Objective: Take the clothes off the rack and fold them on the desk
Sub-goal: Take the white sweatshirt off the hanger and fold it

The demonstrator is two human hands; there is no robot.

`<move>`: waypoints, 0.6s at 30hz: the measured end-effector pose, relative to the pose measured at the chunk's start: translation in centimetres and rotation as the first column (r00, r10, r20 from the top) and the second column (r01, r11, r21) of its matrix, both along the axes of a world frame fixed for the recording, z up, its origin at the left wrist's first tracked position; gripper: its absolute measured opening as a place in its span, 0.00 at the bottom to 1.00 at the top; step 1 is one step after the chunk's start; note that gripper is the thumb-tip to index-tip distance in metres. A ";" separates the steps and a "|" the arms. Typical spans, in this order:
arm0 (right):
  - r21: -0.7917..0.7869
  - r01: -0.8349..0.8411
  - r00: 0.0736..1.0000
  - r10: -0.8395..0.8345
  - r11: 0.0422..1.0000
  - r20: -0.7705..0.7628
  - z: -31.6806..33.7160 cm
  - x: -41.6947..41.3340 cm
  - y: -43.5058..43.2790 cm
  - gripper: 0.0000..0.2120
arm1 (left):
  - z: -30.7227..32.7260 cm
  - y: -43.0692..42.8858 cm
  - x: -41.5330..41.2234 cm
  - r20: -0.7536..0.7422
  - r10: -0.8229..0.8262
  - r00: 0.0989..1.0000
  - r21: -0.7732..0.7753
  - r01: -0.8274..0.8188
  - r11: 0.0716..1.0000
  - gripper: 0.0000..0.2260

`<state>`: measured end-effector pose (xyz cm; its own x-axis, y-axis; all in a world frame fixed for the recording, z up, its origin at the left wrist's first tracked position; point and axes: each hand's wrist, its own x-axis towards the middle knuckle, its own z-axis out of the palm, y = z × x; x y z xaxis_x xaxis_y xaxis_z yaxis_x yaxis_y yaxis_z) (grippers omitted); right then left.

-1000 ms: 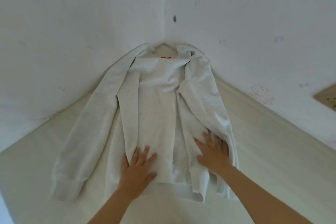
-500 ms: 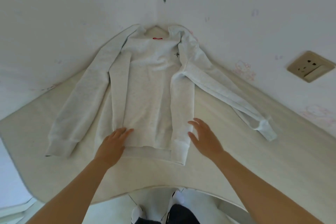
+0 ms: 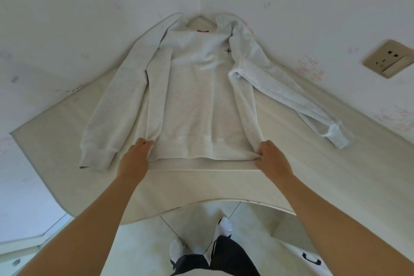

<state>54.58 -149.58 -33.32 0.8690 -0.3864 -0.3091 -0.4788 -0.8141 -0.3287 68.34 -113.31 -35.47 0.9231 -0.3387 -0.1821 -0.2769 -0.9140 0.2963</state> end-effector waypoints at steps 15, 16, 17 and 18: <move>-0.437 -0.276 0.961 0.239 0.856 -0.140 -1.6 -1.5 0.0 0.31 | -1.5 1.2 -0.9 -0.001 -0.230 0.973 0.175 0.226 0.958 0.31; -0.461 -0.276 0.960 0.216 0.844 -0.180 -1.6 -1.6 -0.4 0.30 | -1.8 1.5 -0.7 0.010 -0.211 0.977 0.189 0.206 0.960 0.30; -0.484 -0.269 0.960 0.188 0.833 -0.209 -1.4 -1.7 -0.9 0.29 | -2.1 1.7 -0.6 0.036 -0.208 0.977 0.197 0.197 0.960 0.28; -0.505 -0.258 0.960 0.160 0.824 -0.231 -1.1 -1.8 -1.3 0.27 | -2.3 2.0 -0.4 0.056 -0.205 0.977 0.197 0.190 0.962 0.26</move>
